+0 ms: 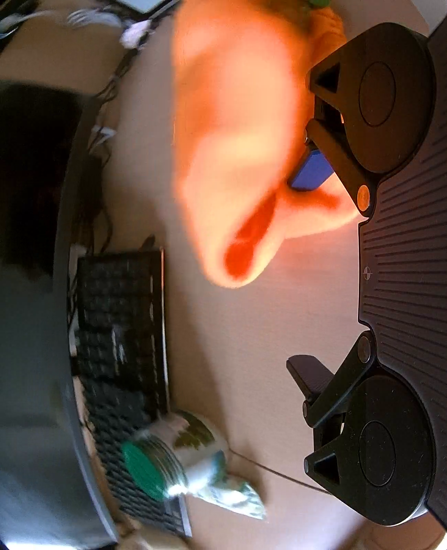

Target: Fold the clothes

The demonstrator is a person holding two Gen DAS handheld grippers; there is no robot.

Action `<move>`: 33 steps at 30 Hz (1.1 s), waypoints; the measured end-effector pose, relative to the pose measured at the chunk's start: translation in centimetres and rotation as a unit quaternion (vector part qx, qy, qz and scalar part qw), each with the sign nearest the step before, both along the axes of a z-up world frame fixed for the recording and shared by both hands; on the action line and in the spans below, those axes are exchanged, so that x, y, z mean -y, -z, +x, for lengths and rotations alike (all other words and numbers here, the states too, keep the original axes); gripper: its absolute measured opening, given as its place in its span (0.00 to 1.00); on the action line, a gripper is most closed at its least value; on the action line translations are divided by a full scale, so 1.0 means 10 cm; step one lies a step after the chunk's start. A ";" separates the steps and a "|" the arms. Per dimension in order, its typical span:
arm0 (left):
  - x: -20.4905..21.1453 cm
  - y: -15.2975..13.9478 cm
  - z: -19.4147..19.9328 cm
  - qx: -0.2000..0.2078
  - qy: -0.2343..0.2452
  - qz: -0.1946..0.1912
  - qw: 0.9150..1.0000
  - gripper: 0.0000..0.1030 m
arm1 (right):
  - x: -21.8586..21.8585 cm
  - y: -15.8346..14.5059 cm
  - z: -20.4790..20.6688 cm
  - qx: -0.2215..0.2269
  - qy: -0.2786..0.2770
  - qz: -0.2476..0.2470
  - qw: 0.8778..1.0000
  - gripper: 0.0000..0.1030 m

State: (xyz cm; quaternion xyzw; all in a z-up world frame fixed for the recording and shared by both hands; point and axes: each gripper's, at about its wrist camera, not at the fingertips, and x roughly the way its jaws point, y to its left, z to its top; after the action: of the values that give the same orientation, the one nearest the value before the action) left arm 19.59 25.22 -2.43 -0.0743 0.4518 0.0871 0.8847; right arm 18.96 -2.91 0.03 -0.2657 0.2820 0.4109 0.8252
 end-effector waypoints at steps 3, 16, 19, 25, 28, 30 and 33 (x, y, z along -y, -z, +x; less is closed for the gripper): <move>-0.25 -0.12 -0.19 0.022 0.018 -0.107 0.994 1.00 | -0.03 0.38 -0.09 -0.025 0.007 -0.015 1.000 0.07; -0.03 0.11 0.13 0.003 -0.006 -0.248 0.969 1.00 | 0.44 -0.19 -0.16 0.030 0.056 0.056 0.996 0.66; 0.02 0.15 0.15 0.003 -0.006 -0.239 0.971 0.99 | 0.74 -0.27 0.11 0.086 0.156 0.068 0.982 0.74; 0.09 0.12 0.17 0.012 0.000 -0.215 0.977 0.80 | 1.27 0.40 0.53 0.004 0.321 0.038 0.946 0.77; 0.15 0.15 0.21 0.007 0.001 -0.208 0.978 0.80 | 1.37 0.61 0.37 -0.009 0.332 0.058 0.941 0.81; 0.18 0.15 0.24 0.011 0.000 -0.205 0.979 0.74 | 1.33 0.61 0.32 0.010 0.331 0.050 0.942 0.81; 0.20 0.09 0.27 0.022 -0.001 -0.198 0.980 0.50 | 1.17 0.34 0.23 0.070 0.316 0.025 0.946 0.81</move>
State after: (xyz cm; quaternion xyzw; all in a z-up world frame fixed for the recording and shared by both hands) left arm 22.26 23.19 -3.36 -0.2502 0.4401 -0.0049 0.8624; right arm 21.31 -14.57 -3.38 -0.1704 0.2831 0.1158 0.9367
